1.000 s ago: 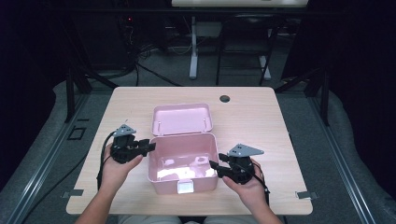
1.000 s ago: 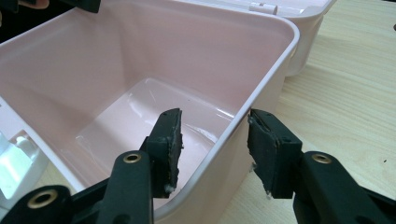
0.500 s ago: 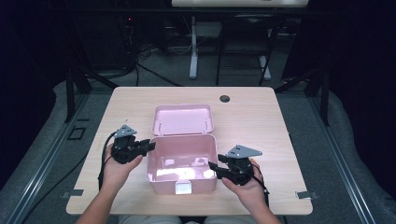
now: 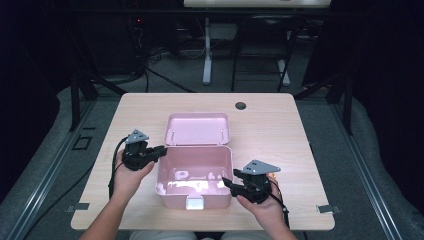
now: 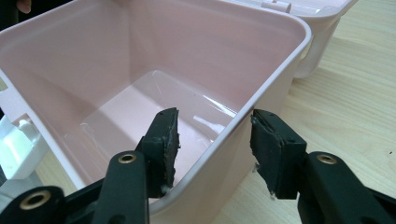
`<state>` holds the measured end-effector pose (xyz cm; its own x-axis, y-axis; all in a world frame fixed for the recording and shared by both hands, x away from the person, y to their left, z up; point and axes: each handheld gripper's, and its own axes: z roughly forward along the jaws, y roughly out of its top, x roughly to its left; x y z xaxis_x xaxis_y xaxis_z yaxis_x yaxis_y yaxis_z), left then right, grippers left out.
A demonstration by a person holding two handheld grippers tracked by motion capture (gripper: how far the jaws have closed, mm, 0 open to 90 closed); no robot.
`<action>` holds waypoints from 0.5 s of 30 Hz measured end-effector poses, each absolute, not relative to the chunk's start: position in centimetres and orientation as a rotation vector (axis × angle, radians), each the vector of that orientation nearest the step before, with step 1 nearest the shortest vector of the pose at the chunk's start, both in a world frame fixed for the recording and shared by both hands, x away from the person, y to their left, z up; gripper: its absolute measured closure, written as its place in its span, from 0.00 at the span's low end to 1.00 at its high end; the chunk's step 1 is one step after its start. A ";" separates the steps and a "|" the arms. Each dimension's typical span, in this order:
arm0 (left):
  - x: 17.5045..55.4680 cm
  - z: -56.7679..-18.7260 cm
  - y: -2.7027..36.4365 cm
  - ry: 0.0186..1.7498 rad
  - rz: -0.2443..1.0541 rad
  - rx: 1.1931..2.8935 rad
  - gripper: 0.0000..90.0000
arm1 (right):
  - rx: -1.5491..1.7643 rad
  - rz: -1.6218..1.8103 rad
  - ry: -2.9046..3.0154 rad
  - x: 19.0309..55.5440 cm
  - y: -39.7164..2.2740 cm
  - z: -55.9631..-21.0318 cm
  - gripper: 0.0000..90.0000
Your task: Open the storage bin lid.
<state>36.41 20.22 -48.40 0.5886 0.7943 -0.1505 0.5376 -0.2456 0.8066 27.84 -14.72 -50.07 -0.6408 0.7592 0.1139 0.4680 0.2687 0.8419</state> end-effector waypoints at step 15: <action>36.6 -48.7 19.8 1.054 0.351 1.934 0.87 | 1.146 1.381 2.195 27.5 -15.6 -49.2 0.56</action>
<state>36.63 19.77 -48.65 0.6001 0.7851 -0.1534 0.5364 -0.2527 0.8052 27.52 -15.59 -49.22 -0.6345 0.7580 0.1510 0.4644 0.2176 0.8585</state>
